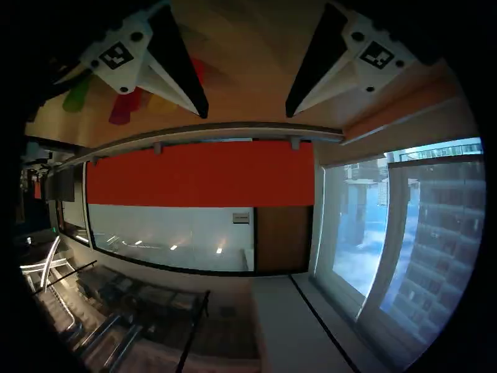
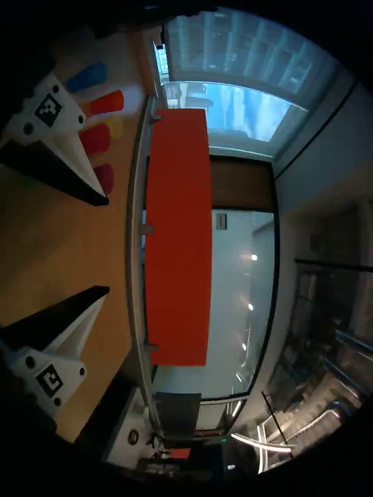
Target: Pour water
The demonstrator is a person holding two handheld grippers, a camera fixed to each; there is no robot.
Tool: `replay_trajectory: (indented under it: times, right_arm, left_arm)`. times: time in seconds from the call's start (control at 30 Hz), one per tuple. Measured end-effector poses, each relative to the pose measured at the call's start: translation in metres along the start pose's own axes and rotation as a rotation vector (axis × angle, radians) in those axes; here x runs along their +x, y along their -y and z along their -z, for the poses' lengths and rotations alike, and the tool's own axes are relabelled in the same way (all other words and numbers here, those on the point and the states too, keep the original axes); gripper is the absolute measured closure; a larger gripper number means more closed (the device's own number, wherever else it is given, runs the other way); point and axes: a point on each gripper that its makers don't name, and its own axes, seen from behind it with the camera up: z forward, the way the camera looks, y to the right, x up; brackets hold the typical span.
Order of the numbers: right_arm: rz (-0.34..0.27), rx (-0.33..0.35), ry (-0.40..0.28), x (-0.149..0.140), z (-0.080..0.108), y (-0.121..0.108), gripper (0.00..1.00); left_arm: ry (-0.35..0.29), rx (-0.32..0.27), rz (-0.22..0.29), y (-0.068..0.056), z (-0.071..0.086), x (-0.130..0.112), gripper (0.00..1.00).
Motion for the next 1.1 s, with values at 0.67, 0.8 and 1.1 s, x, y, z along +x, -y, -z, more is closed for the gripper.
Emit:
replay_trajectory:
  times: [0.67,0.8,1.1]
  right_arm:
    - [-0.011,0.073,0.011,0.123,-0.007,0.002,0.0]
    - [-0.022,0.095,0.017,0.125,-0.007,0.003,0.01]
    - [-0.011,0.22,0.022,0.127,-0.003,0.022,0.0]
  left_arm:
    - [0.034,-0.126,0.012,-0.019,-0.016,0.108,0.08]
    - [0.047,-0.155,0.001,-0.026,-0.017,0.108,0.08]
    - [0.077,-0.304,-0.007,-0.054,-0.011,0.108,0.08]
